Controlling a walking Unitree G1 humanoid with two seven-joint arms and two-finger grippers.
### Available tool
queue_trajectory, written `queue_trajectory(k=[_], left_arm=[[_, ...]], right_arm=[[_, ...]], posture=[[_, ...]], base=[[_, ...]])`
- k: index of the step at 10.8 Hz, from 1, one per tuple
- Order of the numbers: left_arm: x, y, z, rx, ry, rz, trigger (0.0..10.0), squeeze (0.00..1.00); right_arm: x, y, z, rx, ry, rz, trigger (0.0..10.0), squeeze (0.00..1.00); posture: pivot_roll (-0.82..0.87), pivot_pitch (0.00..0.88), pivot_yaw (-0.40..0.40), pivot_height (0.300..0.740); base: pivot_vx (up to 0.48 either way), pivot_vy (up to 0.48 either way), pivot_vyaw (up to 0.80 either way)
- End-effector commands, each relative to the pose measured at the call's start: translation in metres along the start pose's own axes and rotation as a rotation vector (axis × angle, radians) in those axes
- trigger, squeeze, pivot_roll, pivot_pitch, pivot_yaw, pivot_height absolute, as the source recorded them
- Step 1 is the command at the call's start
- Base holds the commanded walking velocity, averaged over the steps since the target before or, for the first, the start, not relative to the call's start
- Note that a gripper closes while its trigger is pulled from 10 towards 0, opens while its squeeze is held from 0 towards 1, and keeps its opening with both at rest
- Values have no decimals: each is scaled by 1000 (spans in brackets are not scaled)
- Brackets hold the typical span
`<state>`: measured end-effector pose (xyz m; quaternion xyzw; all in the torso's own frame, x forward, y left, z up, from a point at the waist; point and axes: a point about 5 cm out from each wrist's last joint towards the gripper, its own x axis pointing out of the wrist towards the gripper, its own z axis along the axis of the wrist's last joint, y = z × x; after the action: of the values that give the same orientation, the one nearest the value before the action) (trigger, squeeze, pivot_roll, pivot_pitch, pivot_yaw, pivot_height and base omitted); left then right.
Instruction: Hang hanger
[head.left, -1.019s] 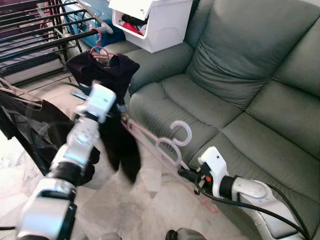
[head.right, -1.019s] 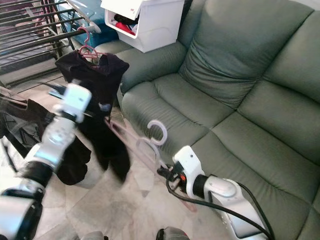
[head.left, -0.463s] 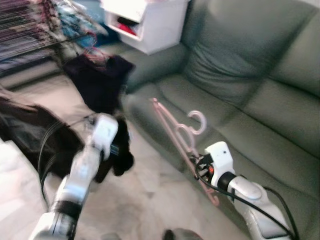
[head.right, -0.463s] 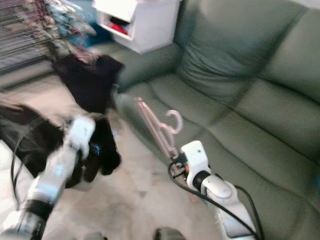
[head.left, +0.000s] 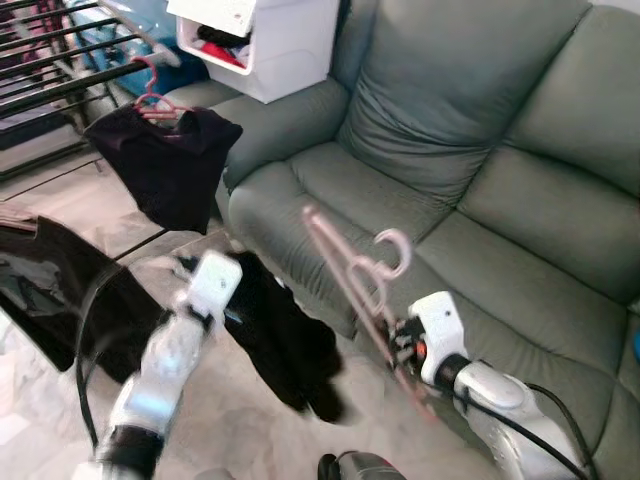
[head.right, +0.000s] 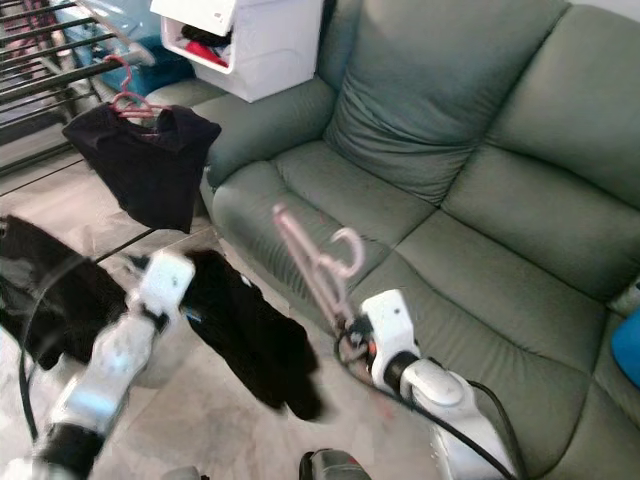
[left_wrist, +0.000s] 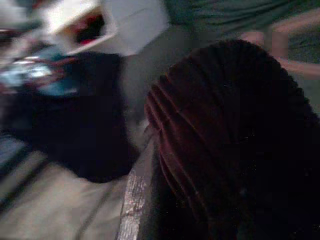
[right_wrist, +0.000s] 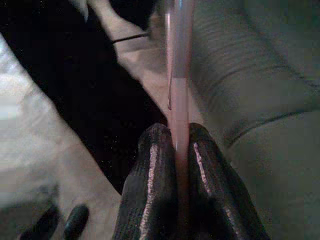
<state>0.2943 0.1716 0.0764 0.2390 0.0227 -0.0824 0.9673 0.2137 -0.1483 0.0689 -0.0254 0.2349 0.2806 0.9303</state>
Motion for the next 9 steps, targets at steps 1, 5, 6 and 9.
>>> queue_trajectory(k=[1, 5, 6, 9], left_arm=[[11, 22, 7, 13, -3, 102, 10000, 0], [36, 48, 29, 60, -38, 224, 10000, 0], [35, 42, 33, 59, -77, 160, 10000, 0], [22, 31, 40, 25, -192, -11, 10000, 0]], right_arm=[[-9, 1, 6, -14, -6, 64, 10000, 0], [-27, -6, 1, -100, 129, 273, 10000, 0], [-28, -11, -4, -172, 194, 316, 10000, 0], [-12, -39, -2, -284, 187, 166, 10000, 0]], posture=[[-130, 0, -34, 740], [-137, 0, -27, 740], [-125, 0, -21, 740], [-102, 0, -27, 740]], base=[[0, 0, 0], [0, 0, 0], [0, 0, 0], [0, 0, 0]])
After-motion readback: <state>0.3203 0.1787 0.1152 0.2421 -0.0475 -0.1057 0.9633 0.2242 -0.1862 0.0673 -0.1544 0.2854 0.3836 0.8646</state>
